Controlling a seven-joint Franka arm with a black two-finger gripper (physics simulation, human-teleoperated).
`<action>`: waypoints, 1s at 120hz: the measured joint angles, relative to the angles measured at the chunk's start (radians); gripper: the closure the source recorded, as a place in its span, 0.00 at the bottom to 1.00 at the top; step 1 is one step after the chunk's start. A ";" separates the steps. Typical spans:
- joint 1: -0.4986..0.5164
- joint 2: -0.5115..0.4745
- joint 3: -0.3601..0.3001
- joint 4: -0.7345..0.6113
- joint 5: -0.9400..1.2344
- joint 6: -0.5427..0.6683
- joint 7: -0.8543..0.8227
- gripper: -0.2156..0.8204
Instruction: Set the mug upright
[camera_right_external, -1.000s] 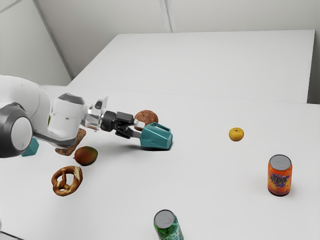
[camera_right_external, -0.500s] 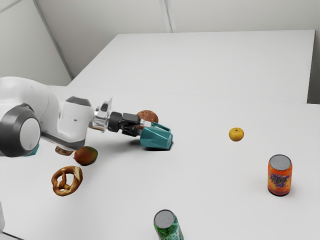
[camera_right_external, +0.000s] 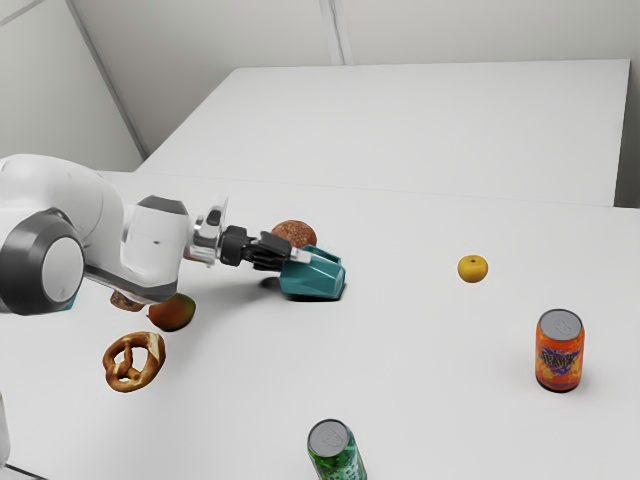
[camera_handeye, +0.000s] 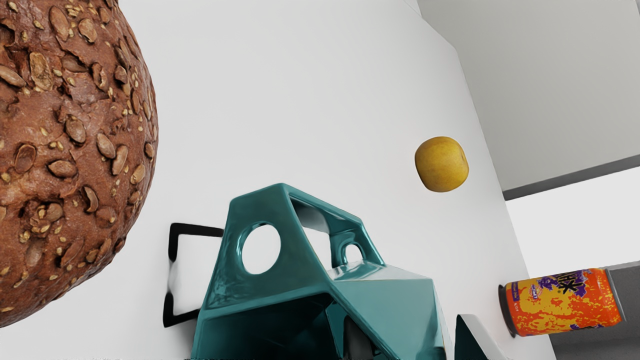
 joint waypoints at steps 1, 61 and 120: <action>0.000 0.000 0.000 0.000 0.000 0.001 -0.001 0.74; -0.062 -0.133 0.001 0.004 0.019 0.012 -0.032 0.95; -0.185 -0.185 -0.231 0.152 1.241 0.149 -0.414 0.96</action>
